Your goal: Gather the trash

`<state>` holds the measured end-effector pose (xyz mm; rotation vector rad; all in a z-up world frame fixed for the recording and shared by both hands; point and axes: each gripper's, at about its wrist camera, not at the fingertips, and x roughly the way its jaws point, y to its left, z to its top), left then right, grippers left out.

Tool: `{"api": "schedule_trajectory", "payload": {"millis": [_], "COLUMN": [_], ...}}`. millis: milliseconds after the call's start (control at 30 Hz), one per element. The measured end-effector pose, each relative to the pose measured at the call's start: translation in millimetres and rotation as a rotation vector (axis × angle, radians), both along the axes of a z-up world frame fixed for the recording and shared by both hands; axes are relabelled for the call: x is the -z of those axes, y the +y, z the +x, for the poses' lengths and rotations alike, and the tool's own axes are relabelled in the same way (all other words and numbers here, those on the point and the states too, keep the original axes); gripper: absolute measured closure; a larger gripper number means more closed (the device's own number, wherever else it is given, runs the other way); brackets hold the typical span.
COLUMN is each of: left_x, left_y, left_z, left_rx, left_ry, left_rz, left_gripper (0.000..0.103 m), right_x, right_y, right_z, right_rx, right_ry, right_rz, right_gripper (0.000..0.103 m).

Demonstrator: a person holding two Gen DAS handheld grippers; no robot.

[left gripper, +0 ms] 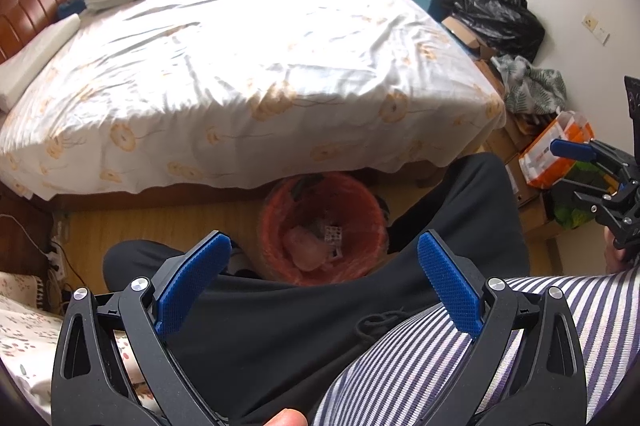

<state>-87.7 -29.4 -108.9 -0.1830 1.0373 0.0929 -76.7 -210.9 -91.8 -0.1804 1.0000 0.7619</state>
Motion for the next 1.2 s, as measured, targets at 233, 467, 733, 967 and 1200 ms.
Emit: {"api": "schedule_trajectory", "payload": {"millis": [233,467,733,967,1200], "left_x": [-1.6,-2.9,-3.8,-5.1,-5.2], "left_y": [-1.3,-2.0,-2.6,-3.2,-2.3], "left_z": [-0.4,0.3,0.9,0.9,1.2], "left_rx": [0.000,-0.001,0.001,0.001,0.002], "left_ry": [-0.005,-0.008,-0.009,-0.012,-0.013], "left_rz": [0.000,0.001,0.000,0.001,0.000], "left_gripper": [0.006,0.006,0.006,0.006,0.006], "right_x": [-2.1,-2.5,-3.1,-4.6,-4.8], "right_y": [0.2,0.5,1.0,1.3,0.0], "right_z": [-0.4,-0.6,-1.2,-1.9,-0.7], "right_rx": [-0.004,-0.003,0.000,0.000,0.000], "right_ry": [-0.003,-0.004,-0.006,-0.006,-0.008], "right_rz": [0.001,0.003,0.004,0.006,0.009], "right_gripper": [0.005,0.005,0.005,0.005,0.005]}}
